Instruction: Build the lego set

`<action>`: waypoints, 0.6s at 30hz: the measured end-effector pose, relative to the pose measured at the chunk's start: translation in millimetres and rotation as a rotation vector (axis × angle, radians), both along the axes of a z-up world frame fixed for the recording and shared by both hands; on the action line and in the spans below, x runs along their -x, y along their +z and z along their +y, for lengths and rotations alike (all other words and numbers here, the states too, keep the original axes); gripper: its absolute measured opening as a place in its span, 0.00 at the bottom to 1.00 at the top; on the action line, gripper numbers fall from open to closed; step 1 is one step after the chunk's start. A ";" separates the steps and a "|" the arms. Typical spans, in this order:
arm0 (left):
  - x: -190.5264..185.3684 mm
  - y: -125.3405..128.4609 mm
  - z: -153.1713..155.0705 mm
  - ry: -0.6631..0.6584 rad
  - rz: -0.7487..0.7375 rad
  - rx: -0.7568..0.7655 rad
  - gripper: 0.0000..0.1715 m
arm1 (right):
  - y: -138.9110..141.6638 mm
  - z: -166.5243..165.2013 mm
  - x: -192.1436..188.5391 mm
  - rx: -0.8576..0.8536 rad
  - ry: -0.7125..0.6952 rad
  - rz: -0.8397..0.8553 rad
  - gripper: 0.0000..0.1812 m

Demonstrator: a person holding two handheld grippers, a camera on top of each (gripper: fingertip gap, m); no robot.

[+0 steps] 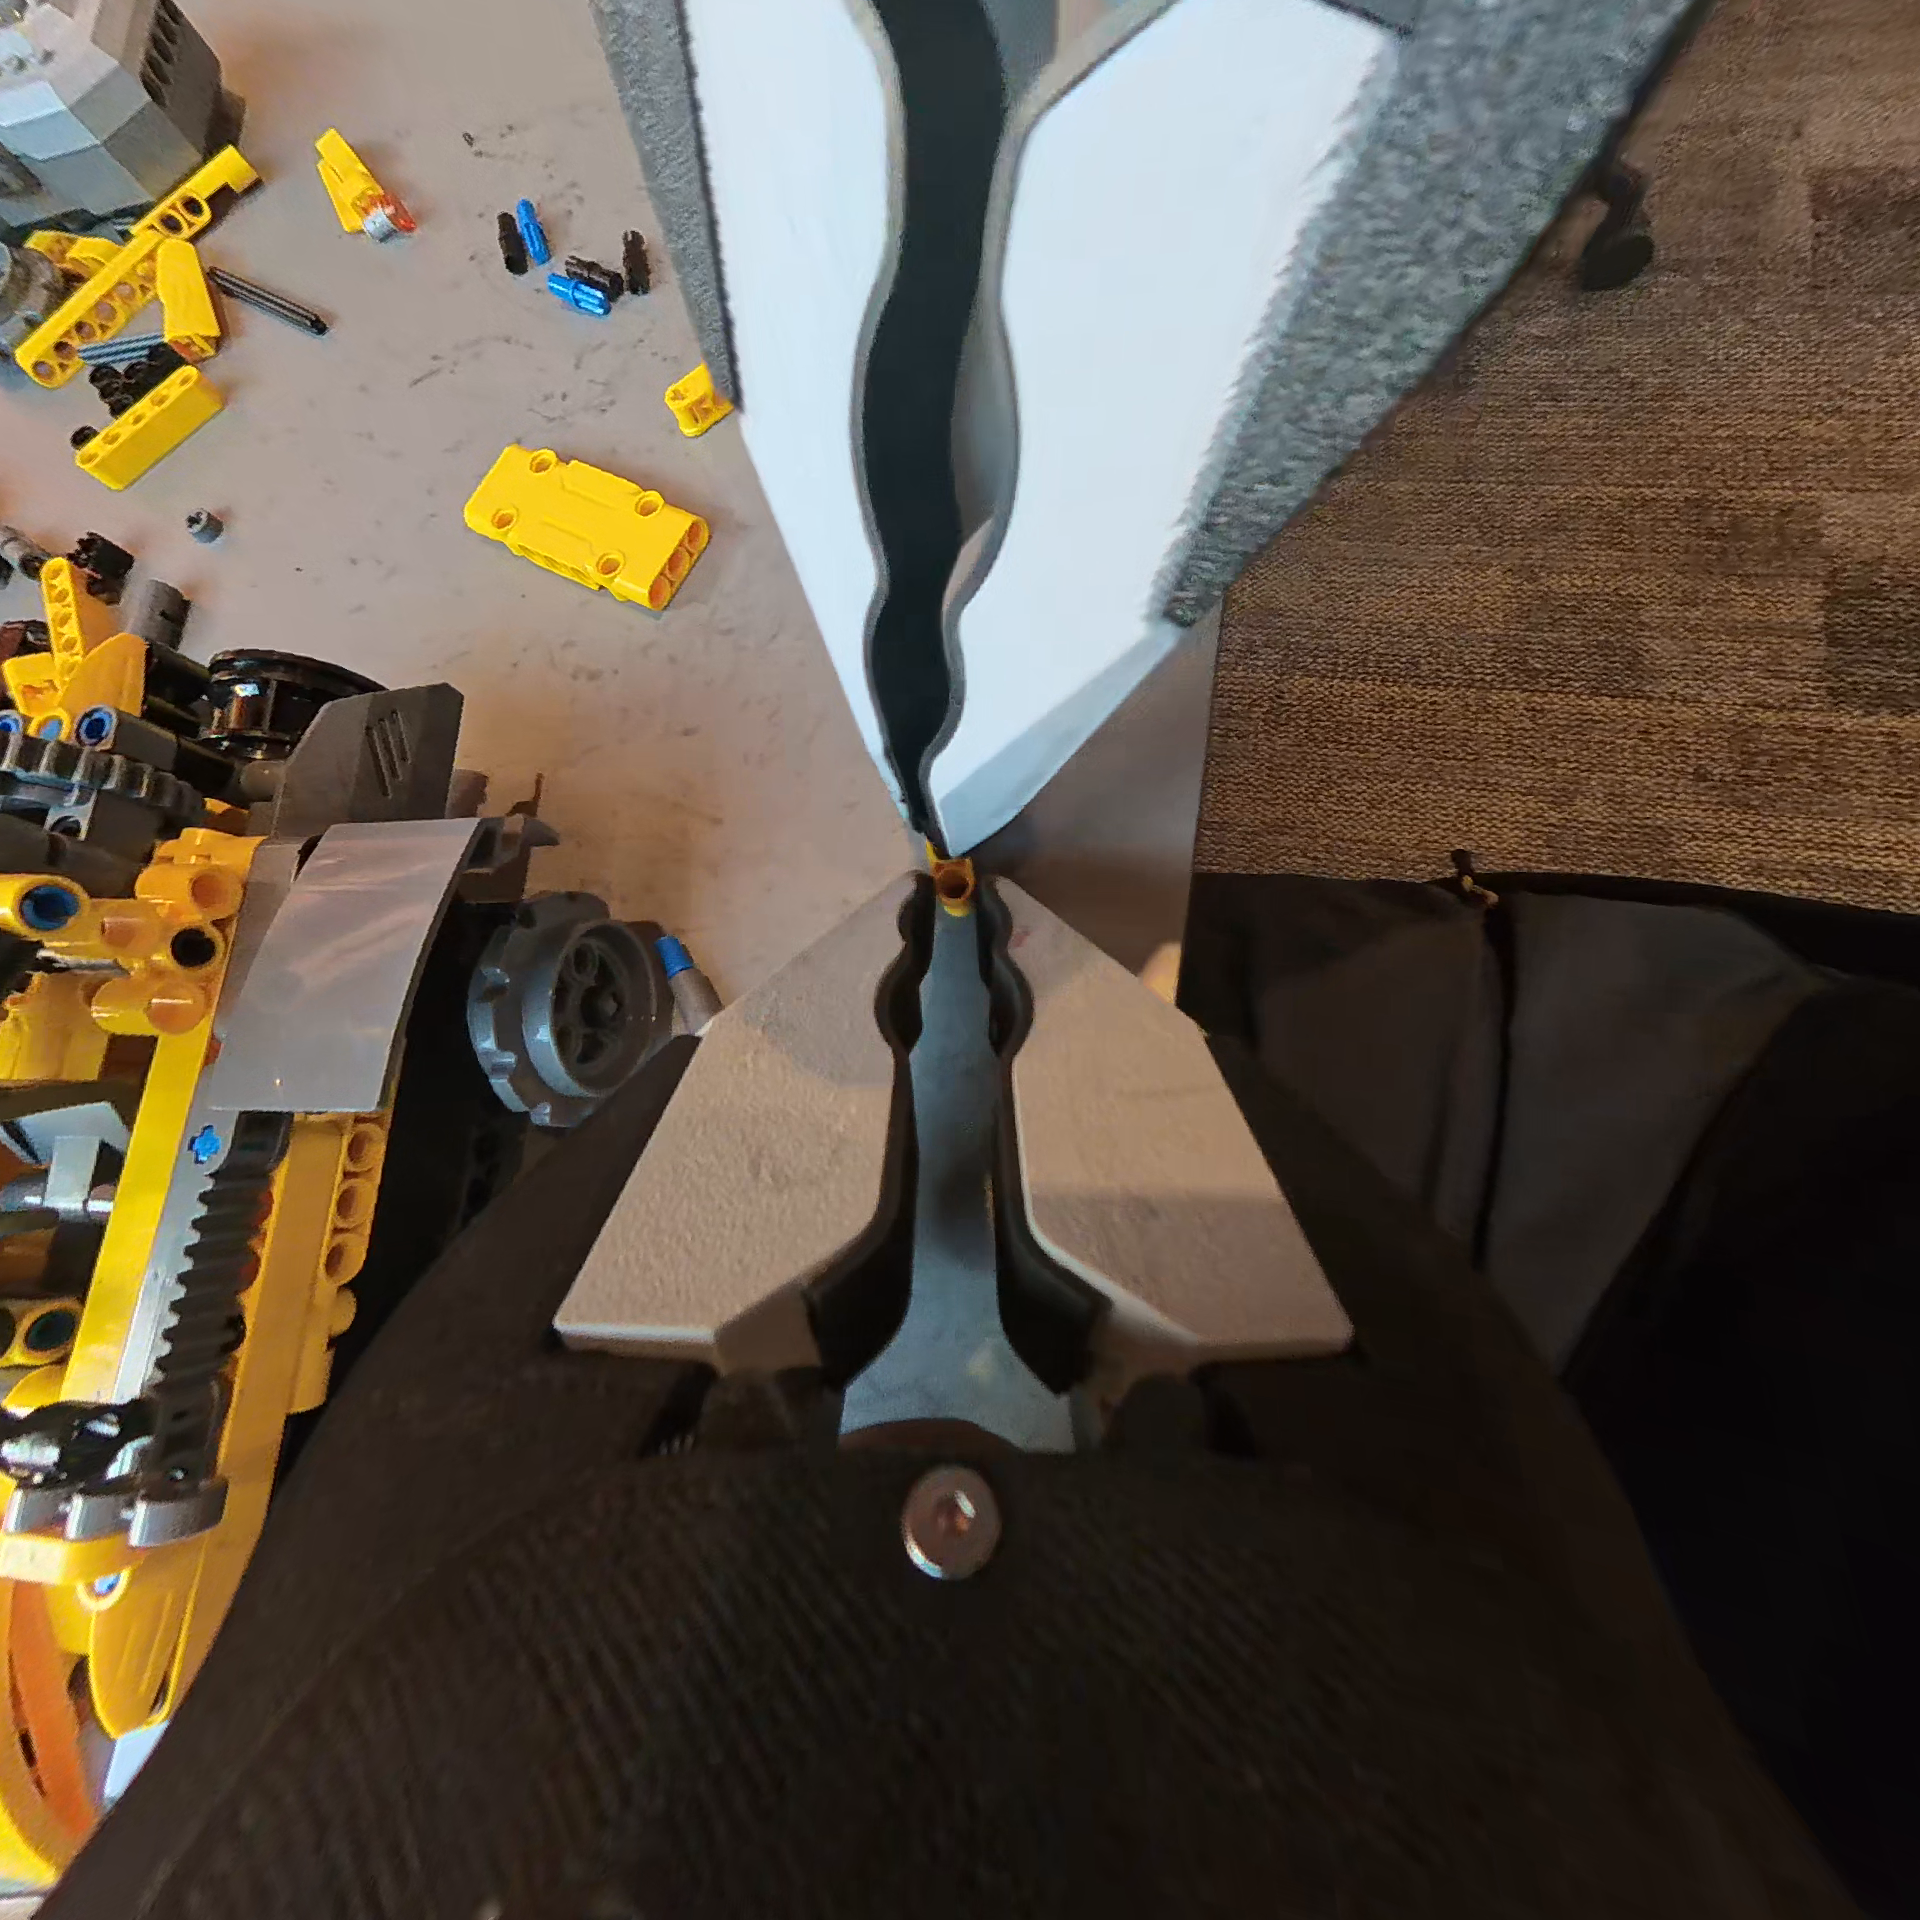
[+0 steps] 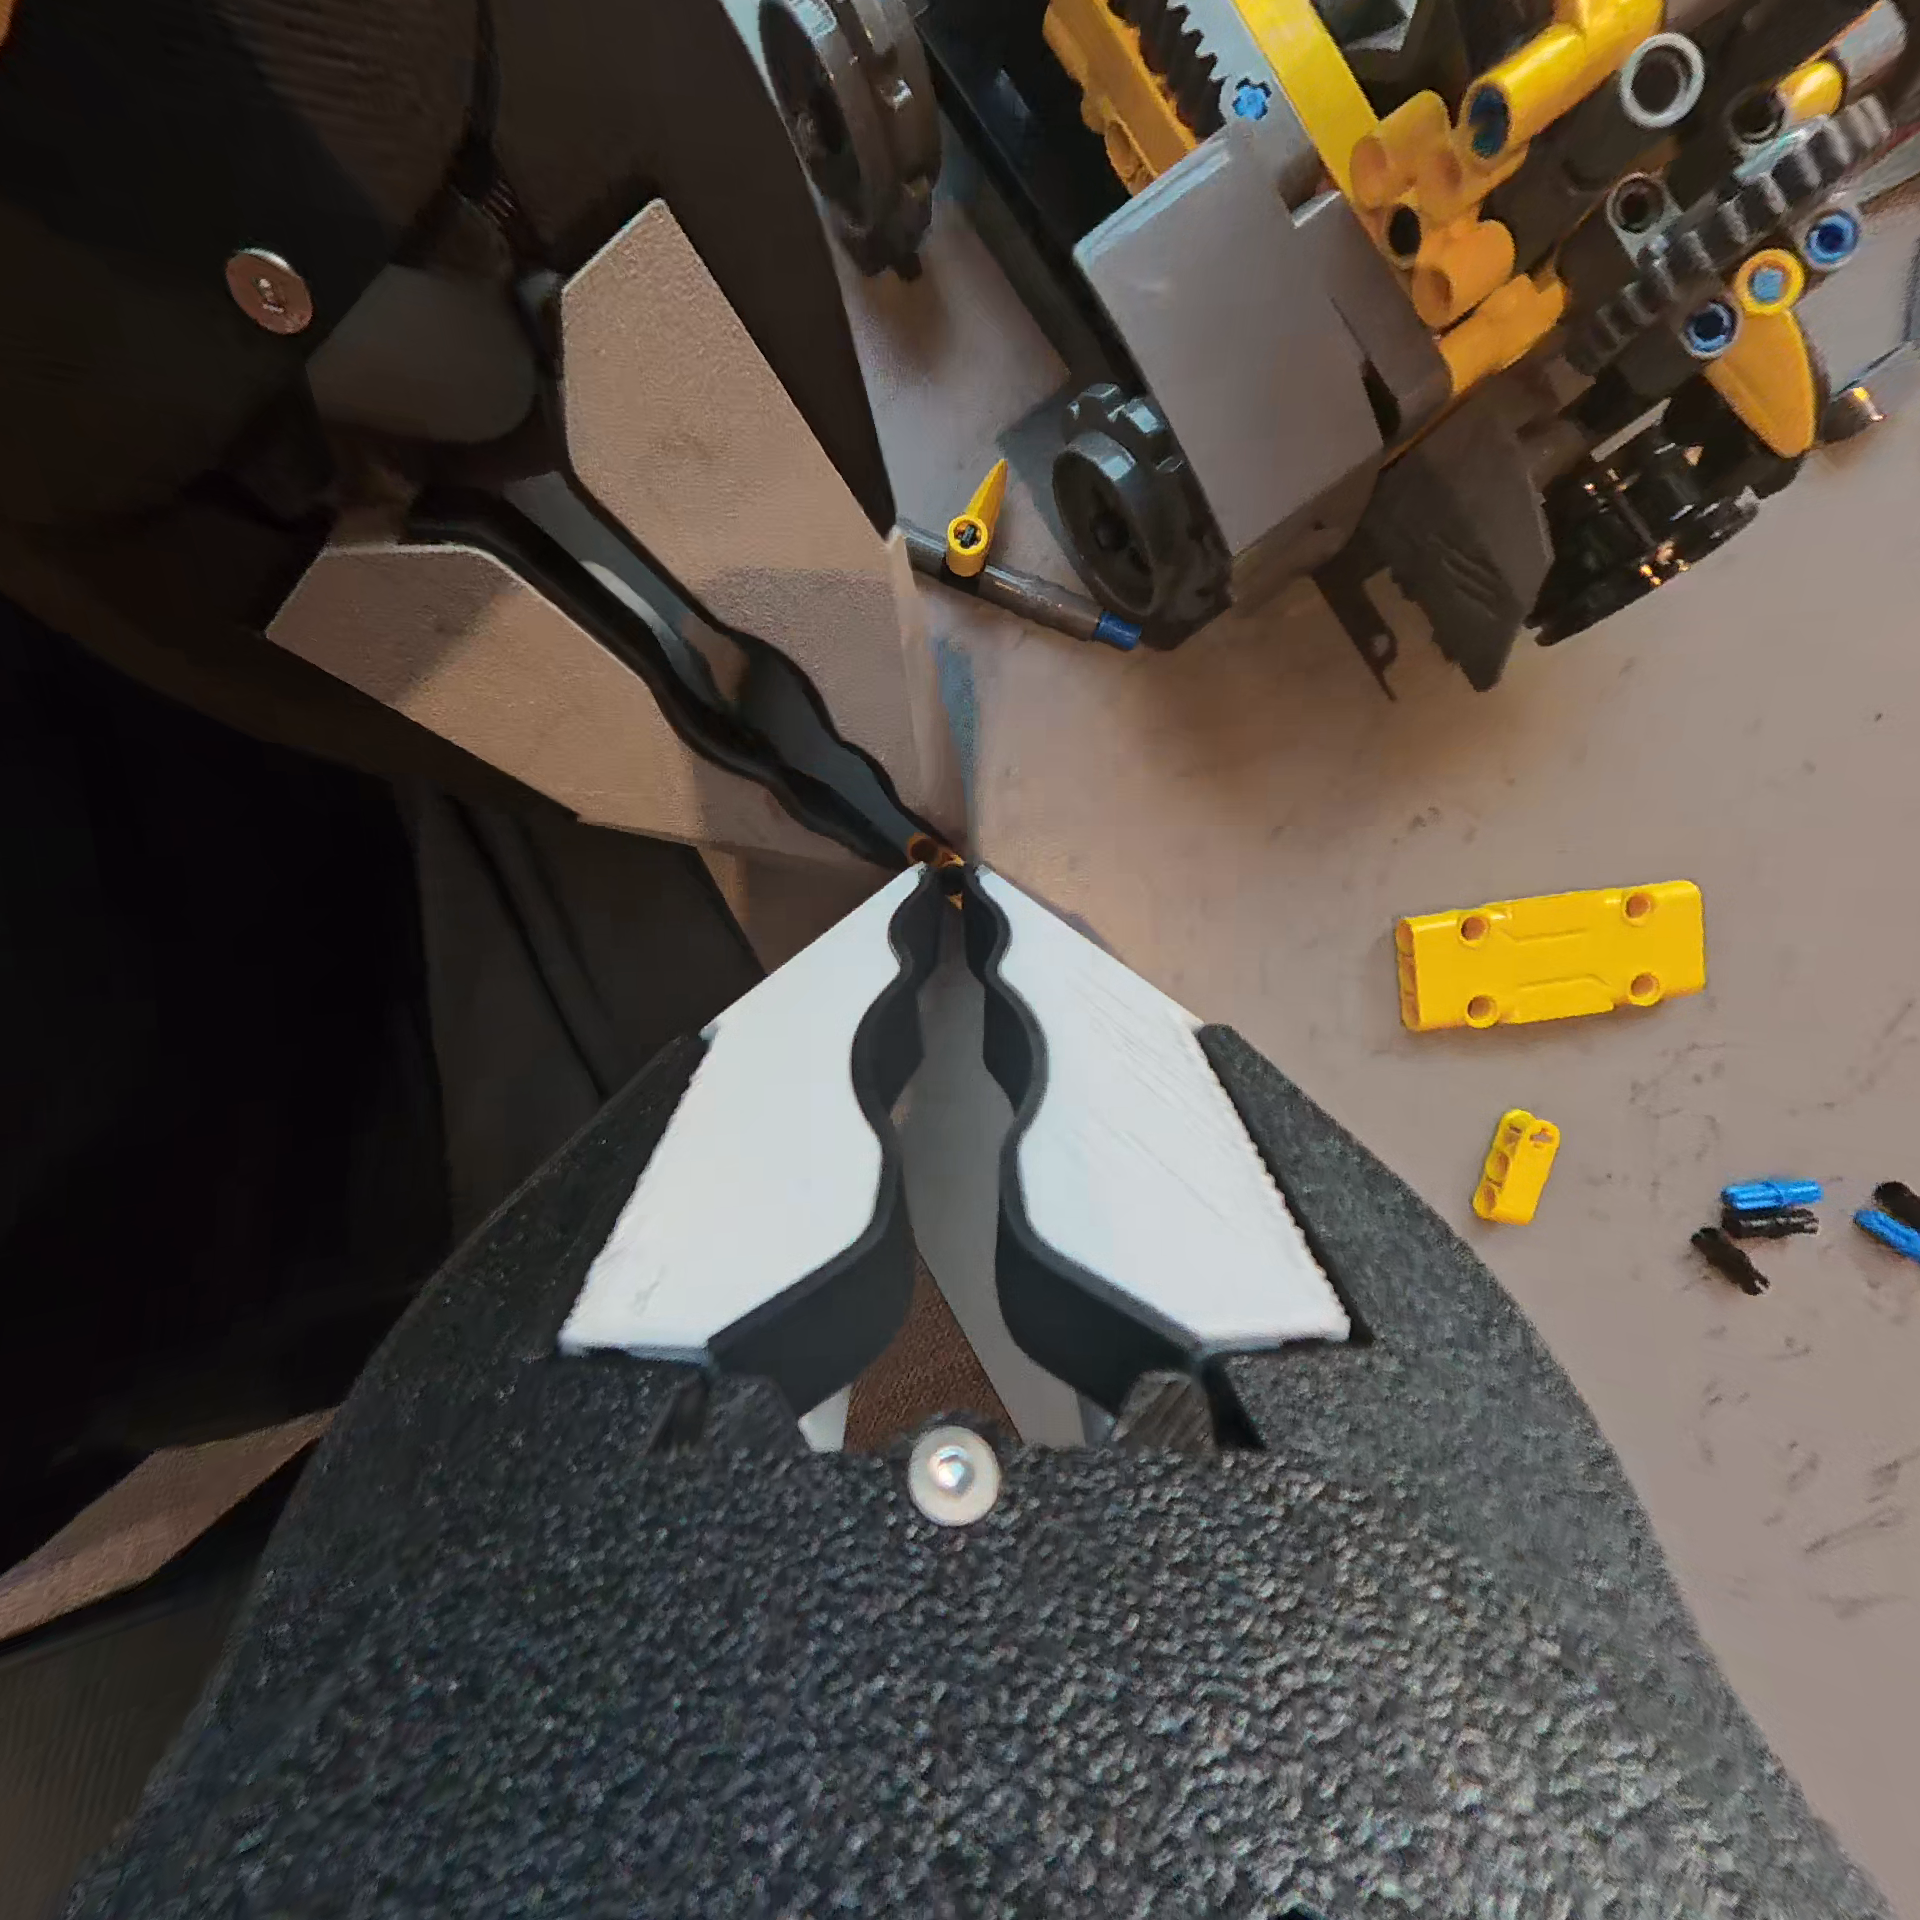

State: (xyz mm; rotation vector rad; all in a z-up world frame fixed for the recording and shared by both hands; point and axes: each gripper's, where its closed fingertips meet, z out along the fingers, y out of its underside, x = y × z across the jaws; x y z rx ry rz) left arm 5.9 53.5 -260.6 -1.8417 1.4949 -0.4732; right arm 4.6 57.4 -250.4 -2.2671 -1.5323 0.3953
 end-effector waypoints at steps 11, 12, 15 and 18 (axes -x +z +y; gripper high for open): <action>0.0 0.0 0.0 0.001 0.004 -0.014 0.03 | 0.8 -0.5 3.3 0.087 0.124 -0.096 0.02; -0.1 0.0 0.0 0.001 0.004 -0.015 0.03 | 0.8 -1.3 2.3 0.068 0.145 -0.102 0.02; -1.1 0.0 -2.8 -0.011 0.000 -0.003 0.03 | -1.6 -4.0 3.9 0.068 0.136 -0.045 0.02; -0.8 0.1 -1.2 -0.002 0.002 -0.014 0.03 | -1.9 -1.9 4.6 0.021 0.124 -0.019 0.02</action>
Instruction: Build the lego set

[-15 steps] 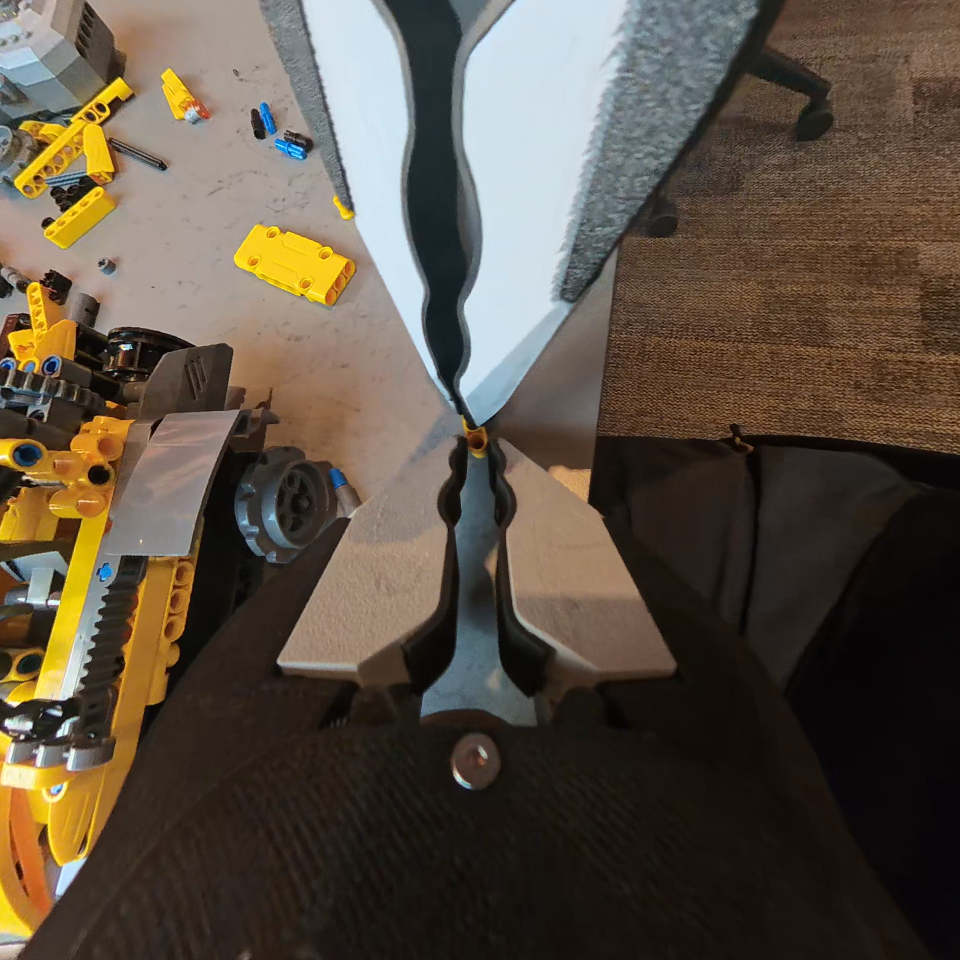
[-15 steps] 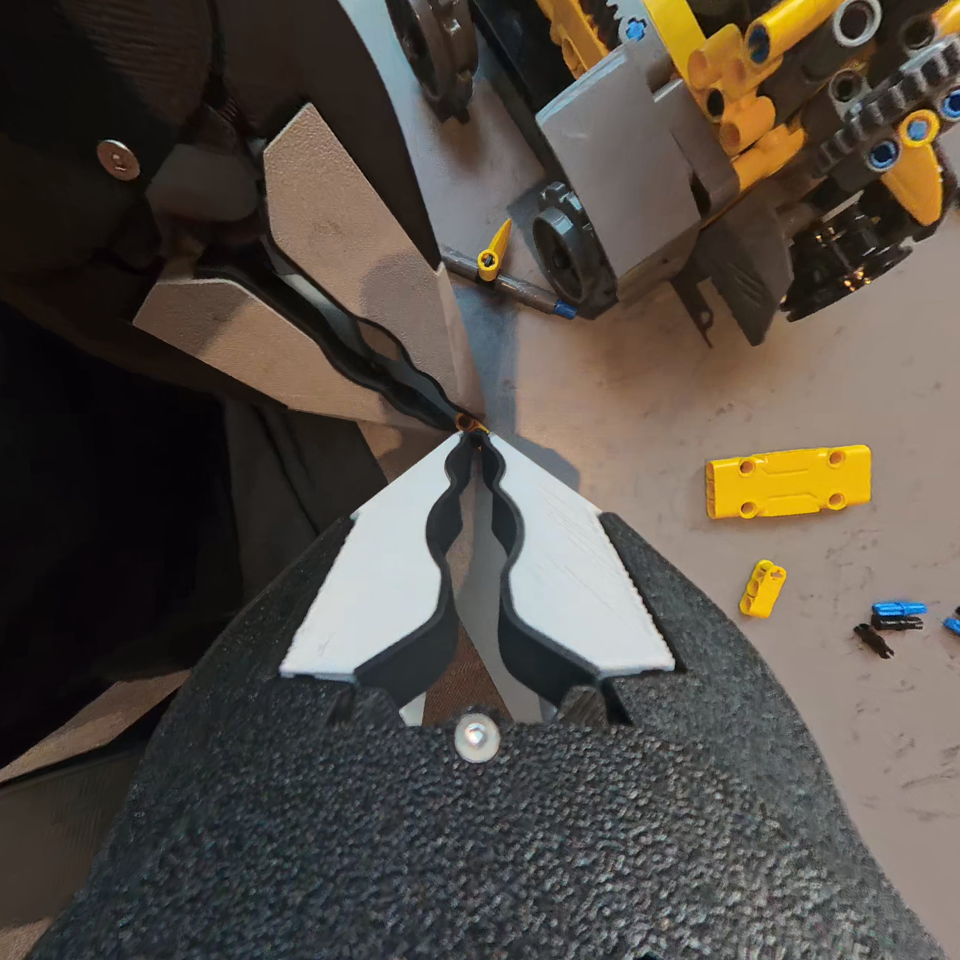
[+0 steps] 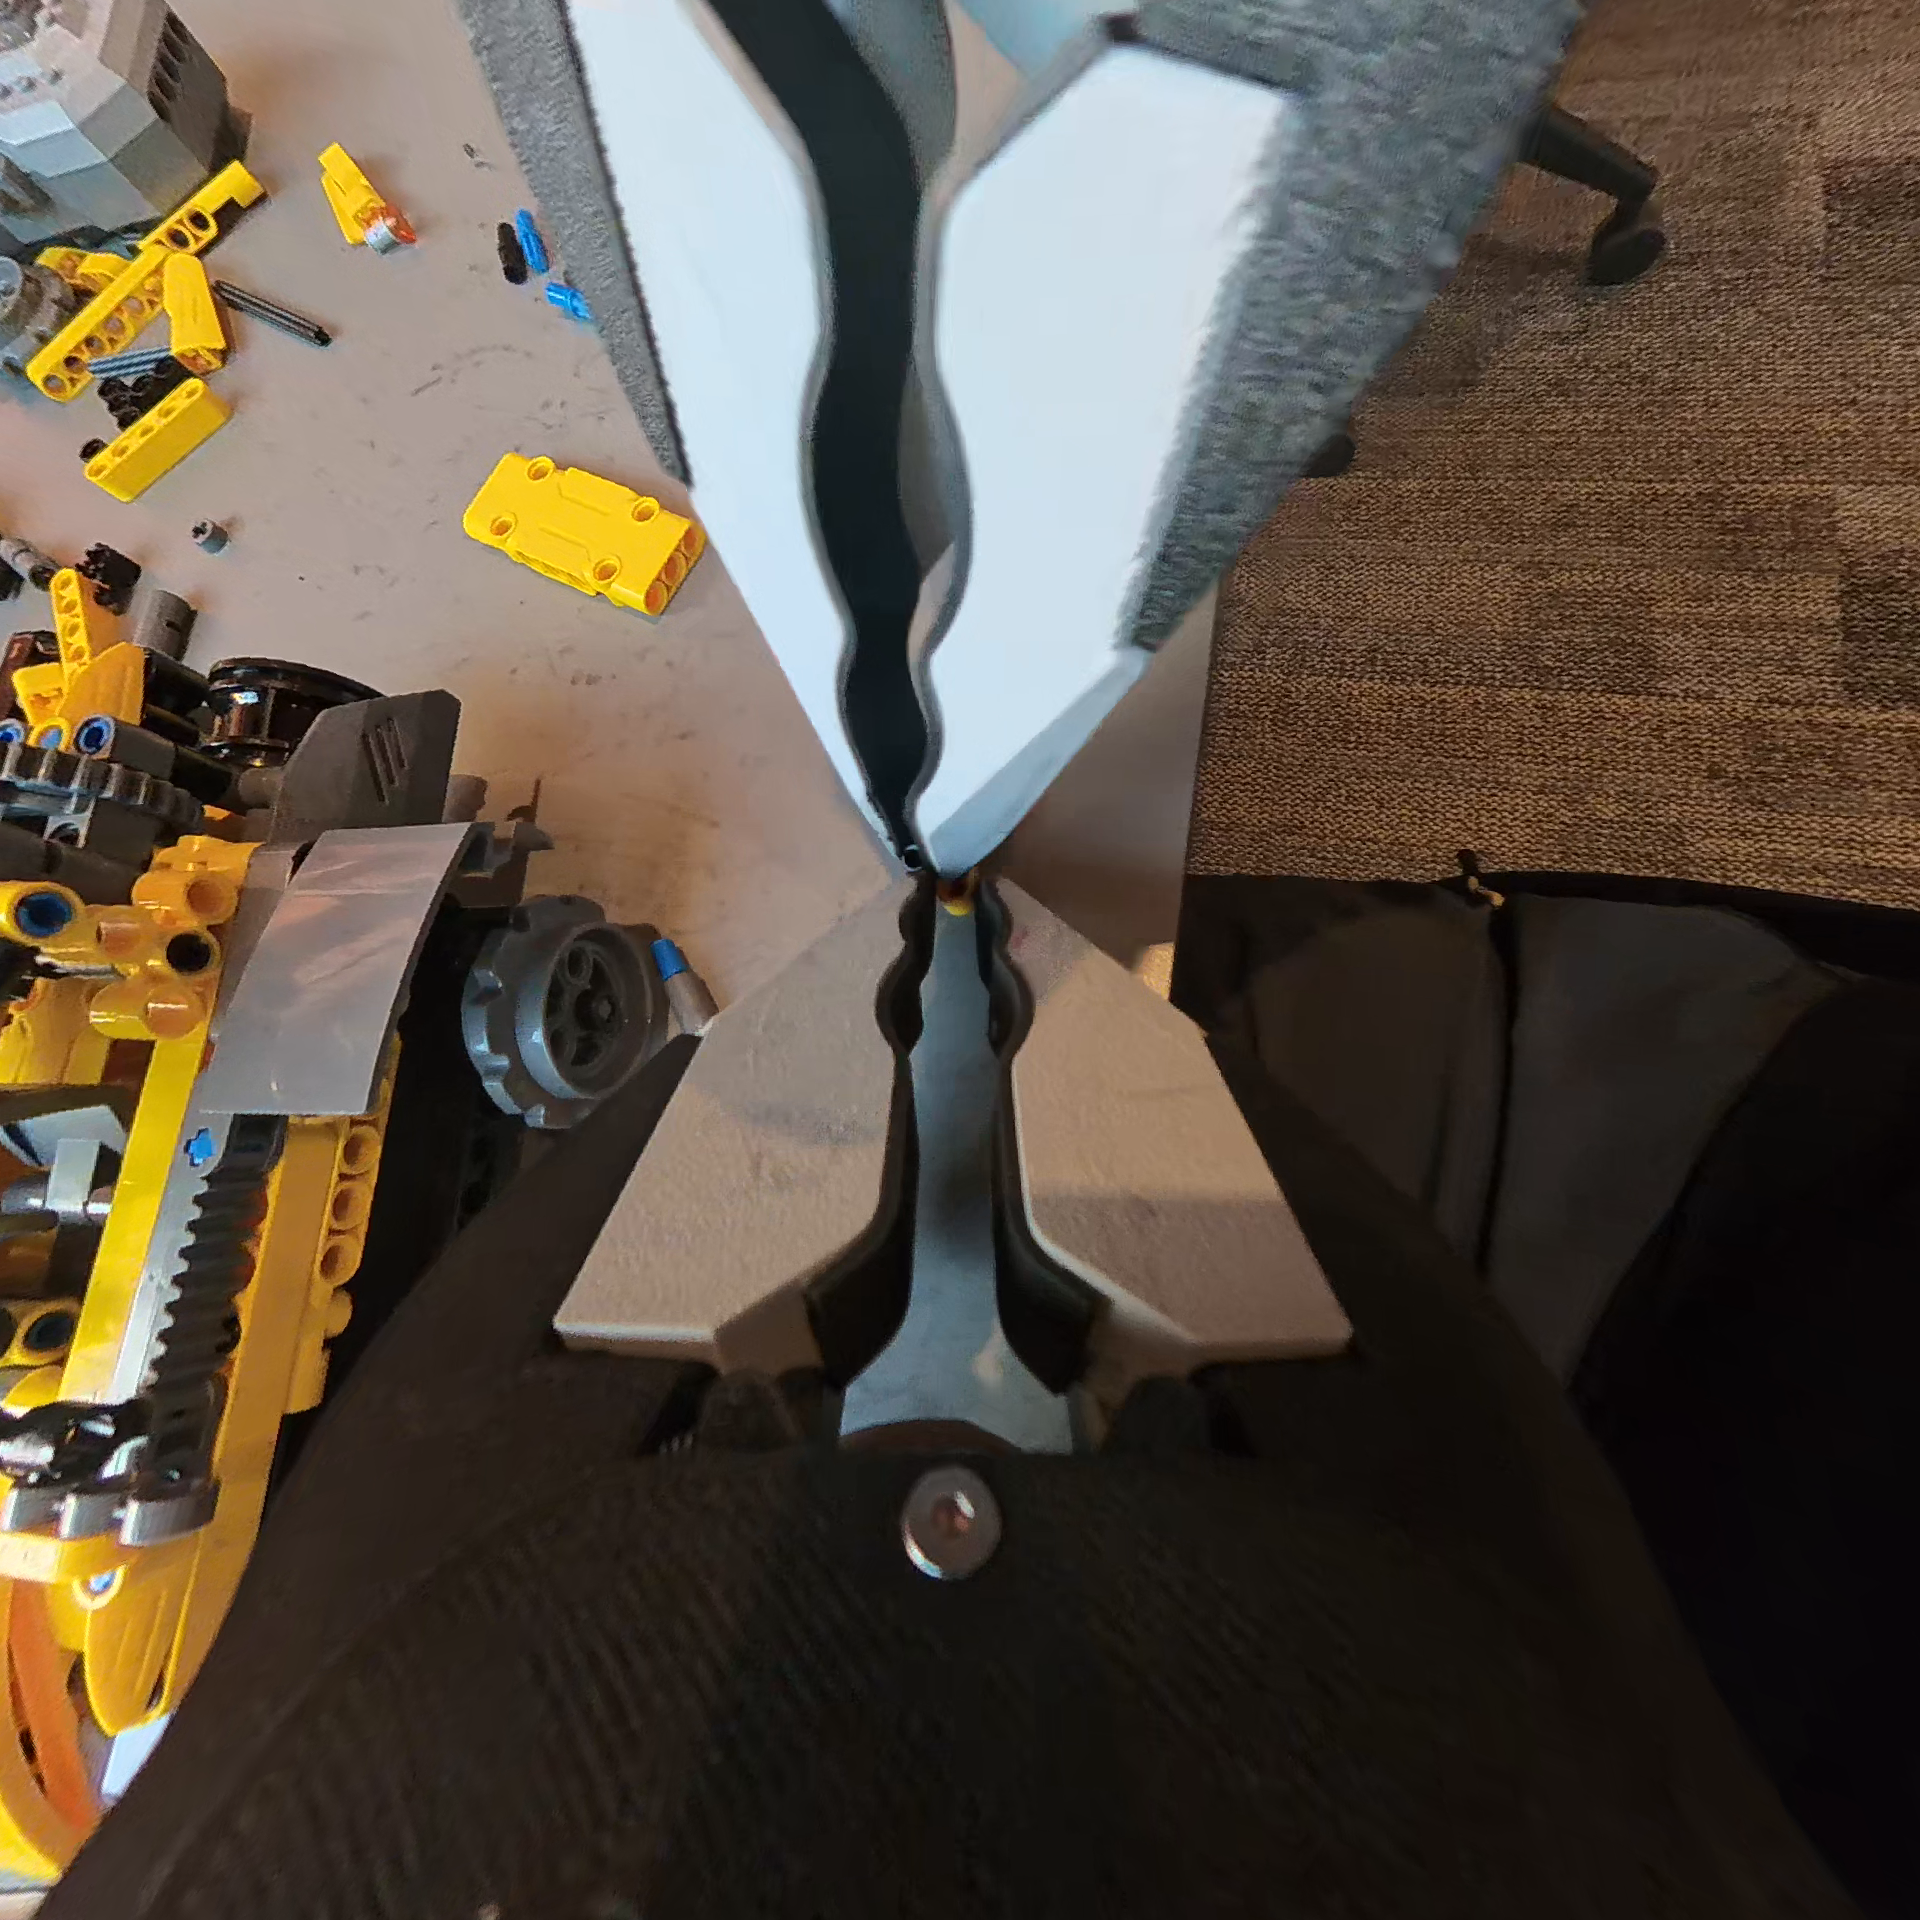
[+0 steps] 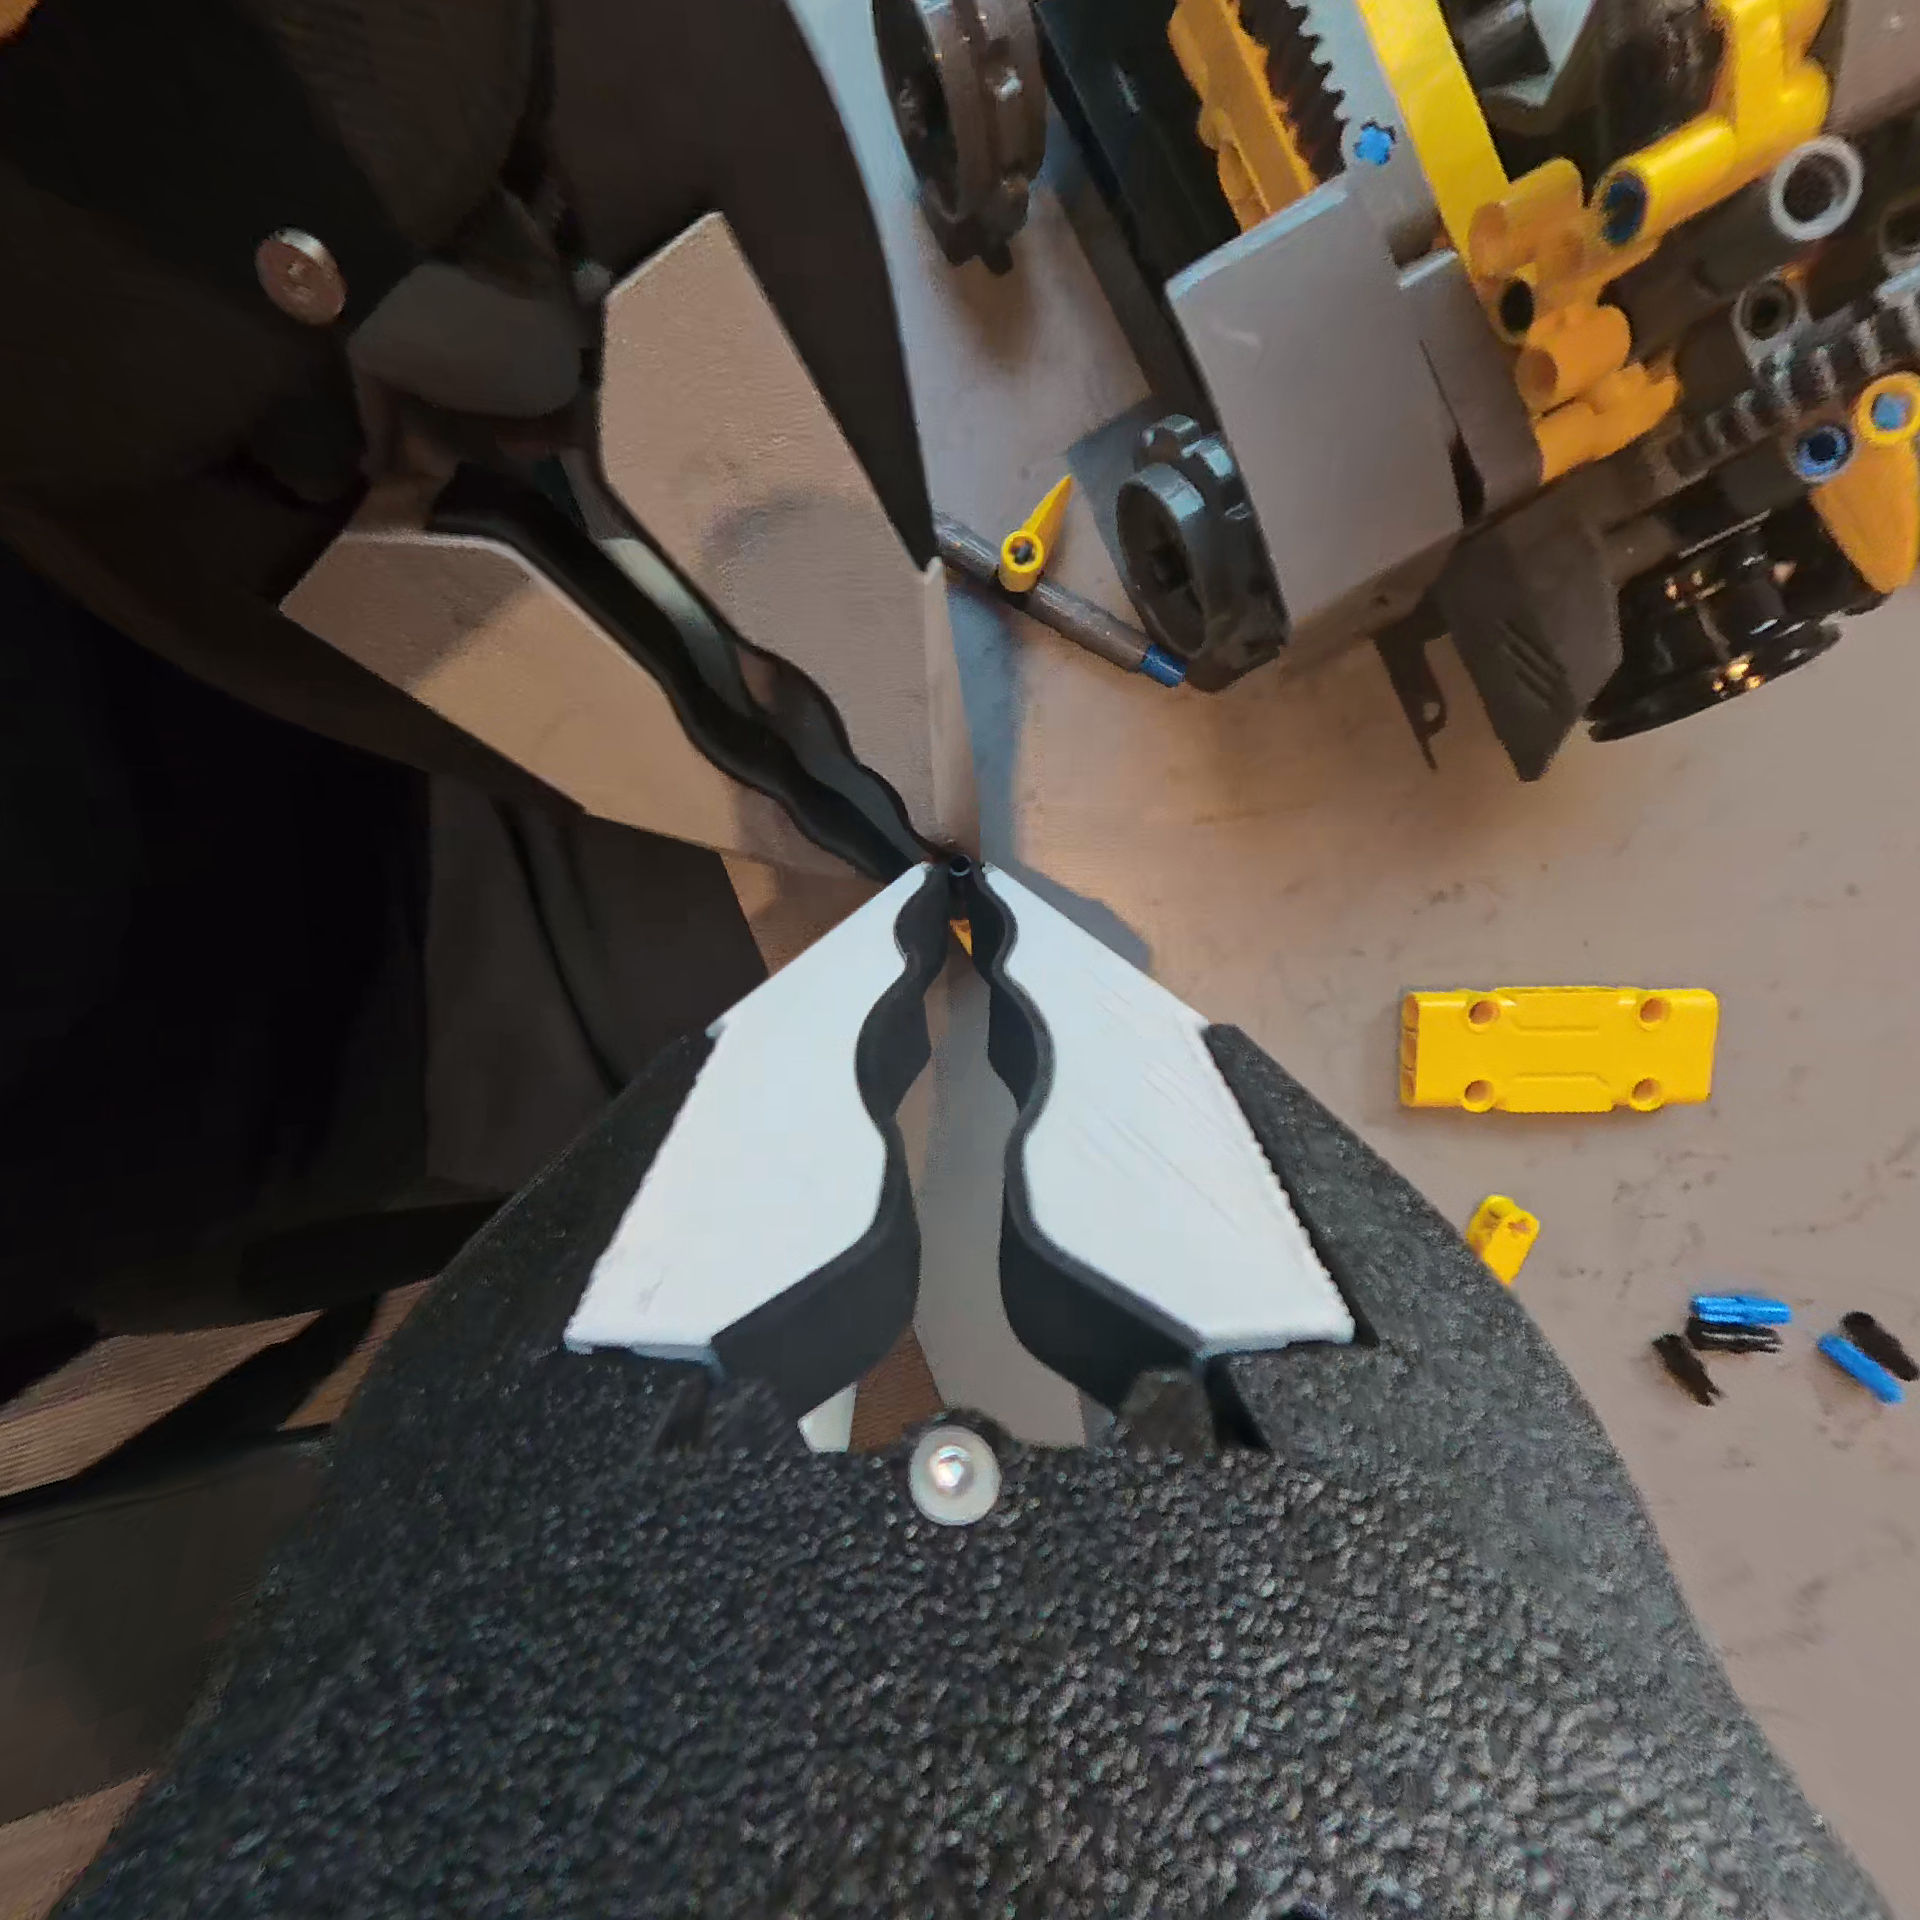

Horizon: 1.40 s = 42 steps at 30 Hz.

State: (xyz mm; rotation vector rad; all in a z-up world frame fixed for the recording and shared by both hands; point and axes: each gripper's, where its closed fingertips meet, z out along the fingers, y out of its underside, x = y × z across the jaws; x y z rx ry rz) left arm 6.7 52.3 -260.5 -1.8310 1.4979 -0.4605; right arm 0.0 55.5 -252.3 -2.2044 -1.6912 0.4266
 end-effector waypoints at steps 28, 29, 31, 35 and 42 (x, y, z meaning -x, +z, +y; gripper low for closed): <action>-4.8 -0.2 0.4 -0.019 -0.001 -0.010 0.03 | -2.9 -2.4 -19.1 -0.423 0.086 0.175 0.02; -4.8 -0.1 0.3 -0.020 -0.001 -0.011 0.03 | -9.0 -1.7 -23.6 -0.402 0.068 0.140 0.02; -4.8 0.0 0.3 -0.021 0.001 -0.014 0.03 | -6.5 -1.5 -21.4 -0.409 0.057 0.152 0.02; -4.5 0.0 0.9 -0.016 -0.001 -0.006 0.03 | -5.2 -1.7 -20.3 -0.338 0.054 0.137 0.02; -4.6 0.1 0.2 -0.020 -0.008 0.011 0.03 | 7.3 -2.6 -12.3 -0.204 -0.021 0.213 0.02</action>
